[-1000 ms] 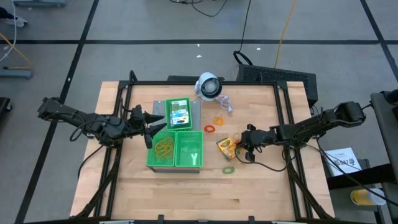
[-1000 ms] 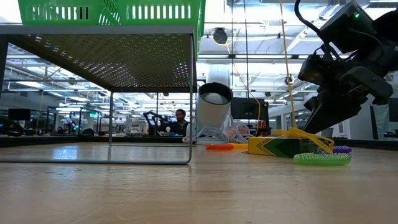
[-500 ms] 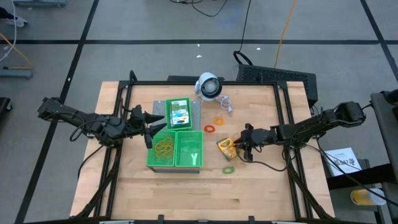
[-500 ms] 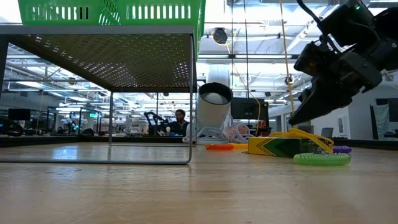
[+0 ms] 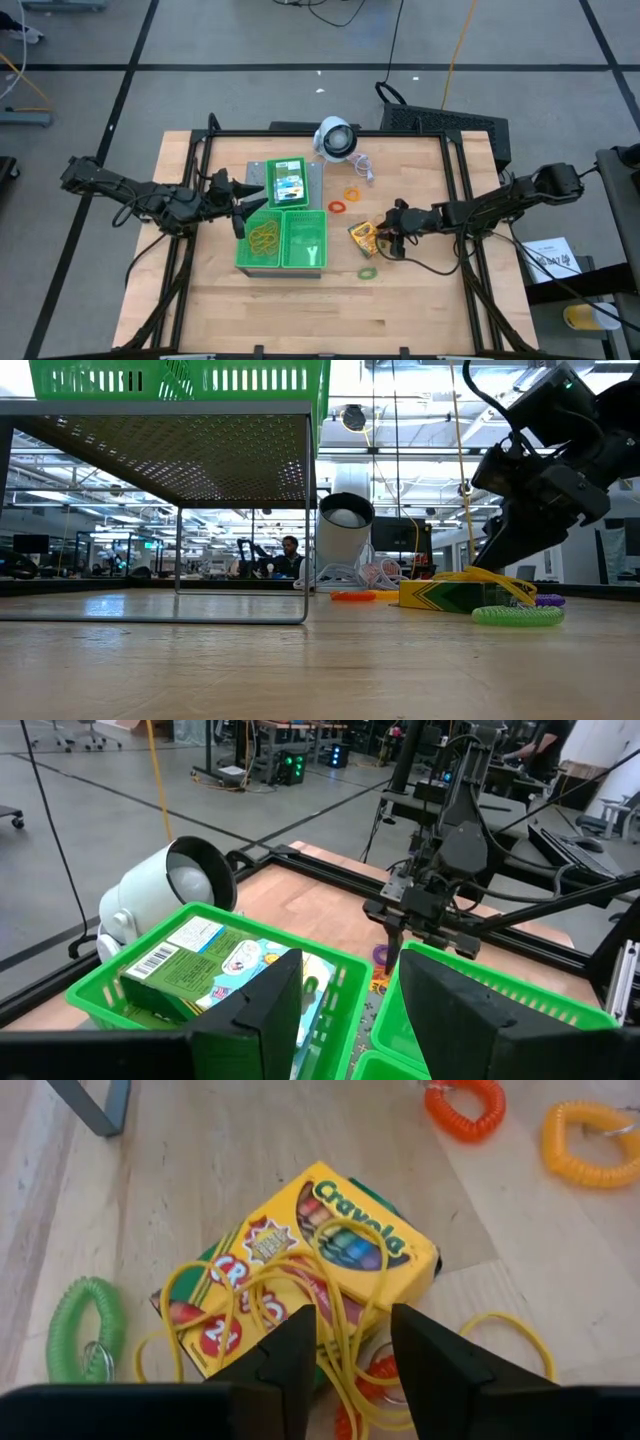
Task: Pick & Place Office Desk Supplies
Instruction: Put the yellow rubber band into the bottom left green basket on the shelf
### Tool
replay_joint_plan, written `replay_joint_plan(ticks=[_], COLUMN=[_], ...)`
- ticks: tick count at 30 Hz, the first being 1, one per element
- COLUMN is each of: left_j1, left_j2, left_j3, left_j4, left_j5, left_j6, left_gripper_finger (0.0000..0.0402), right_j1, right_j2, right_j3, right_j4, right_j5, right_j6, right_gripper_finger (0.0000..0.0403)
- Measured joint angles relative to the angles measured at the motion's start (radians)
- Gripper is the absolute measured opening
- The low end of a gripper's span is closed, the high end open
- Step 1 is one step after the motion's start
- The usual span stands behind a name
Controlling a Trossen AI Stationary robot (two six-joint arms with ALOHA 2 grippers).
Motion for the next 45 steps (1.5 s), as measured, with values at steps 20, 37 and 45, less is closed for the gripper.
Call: replay_joint_plan(ticks=[20, 37, 45], left_j1=[0.0, 0.0, 0.0], left_j2=[0.0, 0.0, 0.0], left_j3=[0.0, 0.0, 0.0], left_j4=[0.0, 0.0, 0.0], left_j5=[0.0, 0.023, 0.027], left_j6=[0.0, -0.004, -0.004], left_gripper_finger=[0.0175, 0.0175, 0.0175], right_j1=[0.0, 0.0, 0.0], right_j2=[0.01, -0.015, -0.017], right_j3=[0.001, 0.0, 0.0], right_j4=[-0.021, 0.035, 0.036], right_j5=[-0.001, -0.001, -0.001], right_j6=[-0.003, -0.053, -0.053], right_gripper_finger=[0.0014, 0.0002, 0.0014])
